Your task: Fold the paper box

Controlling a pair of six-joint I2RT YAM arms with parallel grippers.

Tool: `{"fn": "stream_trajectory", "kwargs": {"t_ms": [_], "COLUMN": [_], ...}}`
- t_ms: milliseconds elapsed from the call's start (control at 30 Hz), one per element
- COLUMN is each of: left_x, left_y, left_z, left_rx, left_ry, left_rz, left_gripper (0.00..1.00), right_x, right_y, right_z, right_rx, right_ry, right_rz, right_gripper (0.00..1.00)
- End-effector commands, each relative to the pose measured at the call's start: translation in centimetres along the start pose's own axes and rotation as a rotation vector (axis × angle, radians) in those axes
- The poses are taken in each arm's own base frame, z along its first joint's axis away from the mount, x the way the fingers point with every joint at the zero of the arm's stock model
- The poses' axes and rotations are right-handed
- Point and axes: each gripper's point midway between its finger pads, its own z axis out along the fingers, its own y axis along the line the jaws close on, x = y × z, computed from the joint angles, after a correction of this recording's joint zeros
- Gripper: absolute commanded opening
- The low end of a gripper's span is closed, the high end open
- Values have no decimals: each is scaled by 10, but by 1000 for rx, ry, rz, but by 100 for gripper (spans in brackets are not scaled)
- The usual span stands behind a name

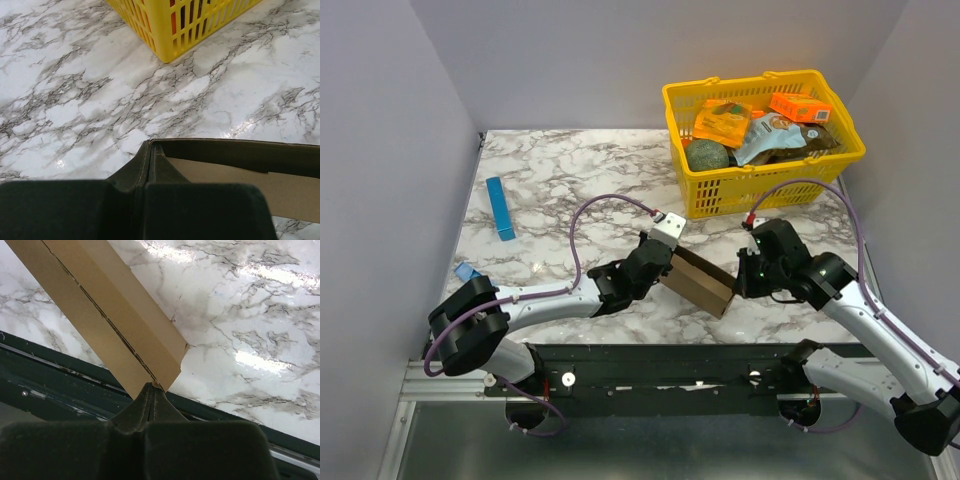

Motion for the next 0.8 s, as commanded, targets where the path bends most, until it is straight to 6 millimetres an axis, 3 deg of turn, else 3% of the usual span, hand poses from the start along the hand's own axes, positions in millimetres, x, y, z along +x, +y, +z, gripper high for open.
{"fn": "stream_trajectory", "kwargs": {"t_ms": [0,267,500,767], "left_x": [134,137,141,145], "left_y": [-5,-5,-6,-5], "left_z": [-31,-31,-29,-29], "left_rx": [102,101,102,98], "left_ry": [435,449,461,476], "left_rz": [196,200,207,216], "left_gripper": [0,0,0,0], "right_x": [1,13,0,6], "right_y": [22,13,13,15], "right_z": [8,8,-7,-7], "right_rx": [-124,-90,-79,-97], "right_ry": [-3,32,-28,-2], "right_rz": [-2,-9,-7,-16], "right_gripper": [0,0,0,1]}}
